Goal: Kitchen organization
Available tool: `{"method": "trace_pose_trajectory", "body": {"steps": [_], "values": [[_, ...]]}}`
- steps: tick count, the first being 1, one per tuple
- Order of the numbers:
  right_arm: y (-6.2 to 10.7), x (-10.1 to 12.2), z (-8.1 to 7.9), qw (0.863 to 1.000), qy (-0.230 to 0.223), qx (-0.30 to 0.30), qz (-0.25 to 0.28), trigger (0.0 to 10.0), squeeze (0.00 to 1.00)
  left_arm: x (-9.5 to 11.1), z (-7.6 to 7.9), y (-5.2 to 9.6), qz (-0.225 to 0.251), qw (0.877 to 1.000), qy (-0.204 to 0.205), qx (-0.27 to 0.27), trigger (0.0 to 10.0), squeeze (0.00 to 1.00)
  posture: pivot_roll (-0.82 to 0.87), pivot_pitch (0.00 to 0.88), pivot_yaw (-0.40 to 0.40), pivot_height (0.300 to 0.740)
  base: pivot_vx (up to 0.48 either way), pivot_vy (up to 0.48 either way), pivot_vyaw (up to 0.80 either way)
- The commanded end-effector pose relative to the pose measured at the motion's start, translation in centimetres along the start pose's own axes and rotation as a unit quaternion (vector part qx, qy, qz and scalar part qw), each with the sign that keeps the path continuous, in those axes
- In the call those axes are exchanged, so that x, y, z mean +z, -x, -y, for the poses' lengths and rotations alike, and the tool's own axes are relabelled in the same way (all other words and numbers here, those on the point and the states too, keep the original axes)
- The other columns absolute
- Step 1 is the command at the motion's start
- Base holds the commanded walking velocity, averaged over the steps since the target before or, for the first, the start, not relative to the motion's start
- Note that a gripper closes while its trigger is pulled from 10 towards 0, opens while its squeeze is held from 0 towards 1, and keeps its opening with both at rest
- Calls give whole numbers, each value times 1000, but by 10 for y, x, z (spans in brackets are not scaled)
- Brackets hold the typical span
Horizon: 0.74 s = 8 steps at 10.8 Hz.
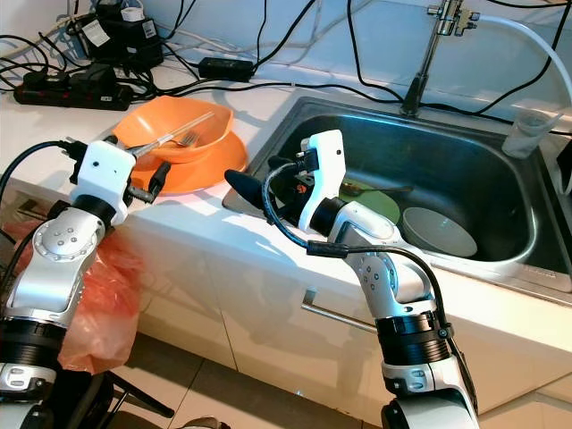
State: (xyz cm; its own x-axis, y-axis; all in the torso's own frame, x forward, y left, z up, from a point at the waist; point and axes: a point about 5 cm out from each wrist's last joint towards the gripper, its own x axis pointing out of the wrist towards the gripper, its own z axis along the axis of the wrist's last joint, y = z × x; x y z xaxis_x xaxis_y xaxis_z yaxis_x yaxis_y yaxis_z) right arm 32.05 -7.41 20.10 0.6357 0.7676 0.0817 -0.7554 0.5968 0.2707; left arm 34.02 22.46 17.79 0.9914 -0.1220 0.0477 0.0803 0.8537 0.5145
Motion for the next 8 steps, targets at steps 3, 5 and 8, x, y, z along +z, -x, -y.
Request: {"method": "trace_pose_trajectory", "body": {"steps": [3, 5, 8], "values": [[0, 5, 0, 1000, 1, -1, 7, 10000, 0, -6, -6, -3, -27, 999, -25, 3, 10000, 0, 88, 0, 14, 740, 0, 0, 0], [1, 4, 0, 1000, -2, -3, 7, 10000, 0, -7, -14, -5, -29, 999, -31, 11, 10000, 0, 86, 0, 18, 740, 0, 0, 0], [2, 3, 0, 1000, -5, -6, 9, 10000, 0, -3, -15, -8, -15, 999, -50, 13, 10000, 0, 86, 0, 19, 740, 0, 0, 0]]}}
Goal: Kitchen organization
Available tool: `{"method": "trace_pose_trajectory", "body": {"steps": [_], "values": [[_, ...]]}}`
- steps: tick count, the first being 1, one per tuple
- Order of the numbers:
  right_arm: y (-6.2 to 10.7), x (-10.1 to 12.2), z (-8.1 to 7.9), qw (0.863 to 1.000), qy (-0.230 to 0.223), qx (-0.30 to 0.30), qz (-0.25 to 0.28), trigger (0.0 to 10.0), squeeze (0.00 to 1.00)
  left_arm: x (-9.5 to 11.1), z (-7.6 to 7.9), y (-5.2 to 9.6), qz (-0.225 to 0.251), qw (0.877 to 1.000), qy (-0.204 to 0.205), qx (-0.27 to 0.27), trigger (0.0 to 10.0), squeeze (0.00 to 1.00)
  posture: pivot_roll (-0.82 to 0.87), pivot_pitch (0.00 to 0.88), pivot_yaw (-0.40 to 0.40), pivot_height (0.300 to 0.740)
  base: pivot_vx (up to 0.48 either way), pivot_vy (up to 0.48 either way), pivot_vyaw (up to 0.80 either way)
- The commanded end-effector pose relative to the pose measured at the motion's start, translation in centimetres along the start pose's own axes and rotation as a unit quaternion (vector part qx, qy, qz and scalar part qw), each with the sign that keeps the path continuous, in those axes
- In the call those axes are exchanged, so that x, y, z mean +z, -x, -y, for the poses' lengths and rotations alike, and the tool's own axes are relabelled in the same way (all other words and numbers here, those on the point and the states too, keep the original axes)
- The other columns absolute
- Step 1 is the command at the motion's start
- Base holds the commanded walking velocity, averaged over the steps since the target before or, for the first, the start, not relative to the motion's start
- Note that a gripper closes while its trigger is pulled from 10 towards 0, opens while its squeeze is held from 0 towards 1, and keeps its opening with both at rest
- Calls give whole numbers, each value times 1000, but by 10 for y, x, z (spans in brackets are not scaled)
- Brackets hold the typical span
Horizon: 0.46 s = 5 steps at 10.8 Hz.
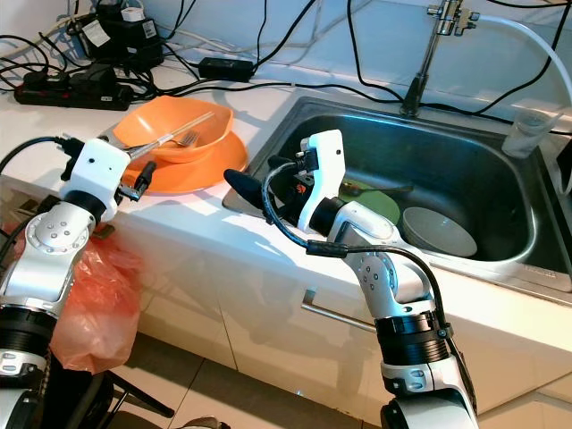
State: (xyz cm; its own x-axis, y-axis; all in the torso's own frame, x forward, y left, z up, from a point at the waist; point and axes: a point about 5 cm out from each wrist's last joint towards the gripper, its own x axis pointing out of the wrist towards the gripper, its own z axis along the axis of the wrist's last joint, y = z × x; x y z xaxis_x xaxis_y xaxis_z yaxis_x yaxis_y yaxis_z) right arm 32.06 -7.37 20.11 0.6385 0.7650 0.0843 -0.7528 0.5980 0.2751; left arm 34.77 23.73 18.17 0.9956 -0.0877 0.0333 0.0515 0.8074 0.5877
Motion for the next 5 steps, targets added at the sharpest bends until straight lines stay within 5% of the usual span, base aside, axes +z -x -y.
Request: {"method": "trace_pose_trajectory", "body": {"steps": [1, 3, 4, 5], "values": [[2, 3, 1, 1000, -3, -5, 7, 10000, 0, 2, -1, -2, 3, 1000, -15, 2, 10000, 0, 86, 0, 19, 740, 0, 0, 0], [2, 3, 0, 1000, -5, -6, 8, 10000, 0, 3, 0, -4, 8, 1000, -19, 1, 10000, 0, 84, 0, 23, 740, 0, 0, 0], [2, 2, 0, 1000, -7, -7, 9, 10000, 0, 3, 1, -5, 10, 1000, -18, -2, 5686, 0, 84, 0, 23, 740, 0, 0, 0], [2, 2, 1, 1000, -7, -8, 9, 10000, 0, 4, 2, -5, 13, 1000, -16, -3, 0, 0, 84, 0, 23, 740, 0, 0, 0]]}}
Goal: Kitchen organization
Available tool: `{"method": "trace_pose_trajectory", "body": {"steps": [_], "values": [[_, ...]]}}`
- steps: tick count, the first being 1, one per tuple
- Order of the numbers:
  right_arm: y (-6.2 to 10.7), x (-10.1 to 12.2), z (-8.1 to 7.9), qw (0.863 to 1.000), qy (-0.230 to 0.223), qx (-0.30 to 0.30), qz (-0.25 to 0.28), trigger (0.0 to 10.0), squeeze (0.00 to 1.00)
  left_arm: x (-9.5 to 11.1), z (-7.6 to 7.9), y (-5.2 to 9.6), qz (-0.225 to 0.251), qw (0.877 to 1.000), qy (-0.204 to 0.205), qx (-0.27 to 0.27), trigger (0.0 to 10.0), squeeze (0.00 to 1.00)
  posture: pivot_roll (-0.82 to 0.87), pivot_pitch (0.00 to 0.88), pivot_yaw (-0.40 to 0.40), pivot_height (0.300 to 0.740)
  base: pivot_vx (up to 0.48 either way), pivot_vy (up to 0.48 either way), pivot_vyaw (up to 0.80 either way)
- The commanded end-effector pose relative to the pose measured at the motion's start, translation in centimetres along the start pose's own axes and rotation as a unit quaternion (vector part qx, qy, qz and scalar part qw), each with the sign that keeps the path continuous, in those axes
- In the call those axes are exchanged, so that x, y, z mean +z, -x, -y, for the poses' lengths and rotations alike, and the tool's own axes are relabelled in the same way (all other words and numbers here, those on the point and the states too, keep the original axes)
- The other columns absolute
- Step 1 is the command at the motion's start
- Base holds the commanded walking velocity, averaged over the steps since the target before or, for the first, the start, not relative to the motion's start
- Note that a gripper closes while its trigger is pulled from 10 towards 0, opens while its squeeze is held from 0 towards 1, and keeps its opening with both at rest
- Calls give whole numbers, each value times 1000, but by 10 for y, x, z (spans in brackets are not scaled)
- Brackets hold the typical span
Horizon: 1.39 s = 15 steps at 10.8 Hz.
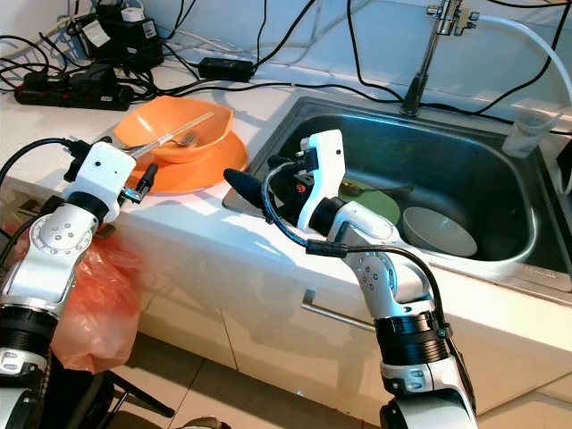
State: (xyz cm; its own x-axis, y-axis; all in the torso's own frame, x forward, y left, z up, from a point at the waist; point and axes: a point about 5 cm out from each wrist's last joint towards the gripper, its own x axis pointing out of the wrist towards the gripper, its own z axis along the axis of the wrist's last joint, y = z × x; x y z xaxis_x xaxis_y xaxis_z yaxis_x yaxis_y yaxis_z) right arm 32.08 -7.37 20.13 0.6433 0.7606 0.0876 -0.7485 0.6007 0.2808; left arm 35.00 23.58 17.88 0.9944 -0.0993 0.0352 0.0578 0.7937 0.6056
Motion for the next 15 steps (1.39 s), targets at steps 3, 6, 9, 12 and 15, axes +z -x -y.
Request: {"method": "trace_pose_trajectory", "body": {"steps": [3, 6, 9, 12, 15], "values": [[3, 3, 1, 1000, -6, -8, 9, 10000, 0, 7, -1, -5, 17, 1000, -1, 0, 0, 0, 80, 0, 25, 740, 0, 0, 0], [2, 3, 2, 1000, -8, -8, 9, 10000, 0, 9, 1, -6, 23, 1000, -1, -3, 0, 0, 82, 0, 25, 740, 0, 0, 0], [3, 3, 2, 1000, -8, -9, 9, 10000, 0, 9, 3, -6, 25, 1000, 7, -7, 0, 0, 82, 0, 25, 740, 0, 0, 0], [2, 3, 2, 1000, -8, -10, 10, 10000, 0, 10, 3, -7, 27, 1000, 9, -10, 0, 0, 80, 0, 25, 740, 0, 0, 0], [2, 2, 3, 1000, -8, -12, 10, 10000, 0, 10, 3, -7, 28, 1000, 11, -10, 0, 0, 79, 0, 27, 740, 0, 0, 0]]}}
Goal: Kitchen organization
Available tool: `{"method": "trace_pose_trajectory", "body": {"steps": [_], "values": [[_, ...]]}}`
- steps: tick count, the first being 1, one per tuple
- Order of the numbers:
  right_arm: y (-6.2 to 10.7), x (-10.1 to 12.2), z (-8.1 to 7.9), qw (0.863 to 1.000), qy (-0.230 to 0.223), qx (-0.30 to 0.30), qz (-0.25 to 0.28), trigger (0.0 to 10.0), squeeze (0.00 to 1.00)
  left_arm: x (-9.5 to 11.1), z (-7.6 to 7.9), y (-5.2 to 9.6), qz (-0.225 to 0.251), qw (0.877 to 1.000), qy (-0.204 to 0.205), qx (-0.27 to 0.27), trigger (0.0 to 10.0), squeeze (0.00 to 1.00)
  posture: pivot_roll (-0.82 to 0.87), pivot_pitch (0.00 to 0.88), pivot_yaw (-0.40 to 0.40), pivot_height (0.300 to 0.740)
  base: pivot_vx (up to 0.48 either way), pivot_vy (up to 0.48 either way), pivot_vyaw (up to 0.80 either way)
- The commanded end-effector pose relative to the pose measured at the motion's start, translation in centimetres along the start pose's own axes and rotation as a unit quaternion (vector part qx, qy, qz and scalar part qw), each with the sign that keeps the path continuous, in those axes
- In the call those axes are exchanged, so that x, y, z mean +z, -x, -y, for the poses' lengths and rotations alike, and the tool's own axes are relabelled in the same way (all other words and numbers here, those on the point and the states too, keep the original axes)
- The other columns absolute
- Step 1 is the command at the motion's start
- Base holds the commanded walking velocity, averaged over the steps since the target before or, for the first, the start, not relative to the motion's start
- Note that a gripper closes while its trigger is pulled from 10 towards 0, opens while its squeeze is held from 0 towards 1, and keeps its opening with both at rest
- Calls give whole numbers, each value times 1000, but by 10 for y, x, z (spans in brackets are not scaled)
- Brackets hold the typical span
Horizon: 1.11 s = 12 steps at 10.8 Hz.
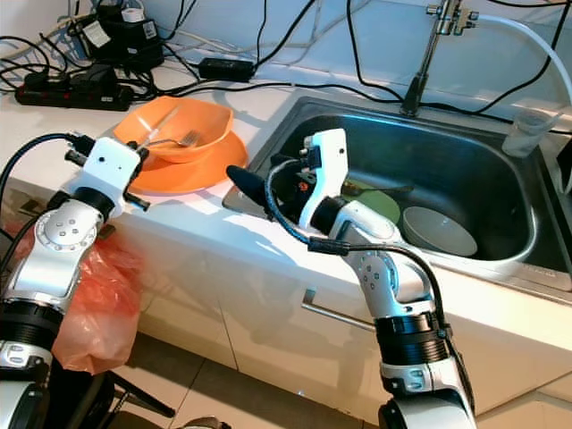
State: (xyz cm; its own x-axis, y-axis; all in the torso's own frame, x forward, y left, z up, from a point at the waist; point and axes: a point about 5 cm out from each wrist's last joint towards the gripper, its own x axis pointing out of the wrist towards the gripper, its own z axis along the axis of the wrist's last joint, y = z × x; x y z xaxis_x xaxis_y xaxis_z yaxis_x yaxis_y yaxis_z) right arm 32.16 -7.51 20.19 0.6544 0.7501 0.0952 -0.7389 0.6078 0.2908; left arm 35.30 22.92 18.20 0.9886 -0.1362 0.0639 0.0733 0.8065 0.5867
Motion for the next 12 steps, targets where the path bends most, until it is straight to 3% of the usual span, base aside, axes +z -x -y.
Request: {"method": "trace_pose_trajectory", "body": {"steps": [1, 4, 9, 10, 12], "values": [[2, 1, 2, 1000, -3, -7, 4, 10000, 0, 4, -1, -4, 6, 1000, -1, -3, 0, 0, 78, 0, 27, 740, 0, 0, 0], [2, 1, 2, 1000, -2, -8, 4, 10000, 0, 7, -4, -4, 16, 1000, -9, 10, 0, 0, 79, 0, 28, 740, 0, 0, 0], [1, 2, 3, 1000, 0, -7, 3, 10000, 0, 43, -23, 1, 121, 985, -43, 114, 0, 0, 81, 0, 21, 740, 0, 0, 0], [1, 2, 3, 1000, 1, -7, 4, 10000, 0, 56, -23, 1, 151, 980, -34, 127, 0, 0, 81, 0, 21, 740, 0, 0, 0], [1, 4, 5, 1000, 3, -16, 7, 10000, 0, 79, -3, -5, 190, 976, 15, 102, 0, 0, 77, 0, 19, 740, 0, 0, 0]]}}
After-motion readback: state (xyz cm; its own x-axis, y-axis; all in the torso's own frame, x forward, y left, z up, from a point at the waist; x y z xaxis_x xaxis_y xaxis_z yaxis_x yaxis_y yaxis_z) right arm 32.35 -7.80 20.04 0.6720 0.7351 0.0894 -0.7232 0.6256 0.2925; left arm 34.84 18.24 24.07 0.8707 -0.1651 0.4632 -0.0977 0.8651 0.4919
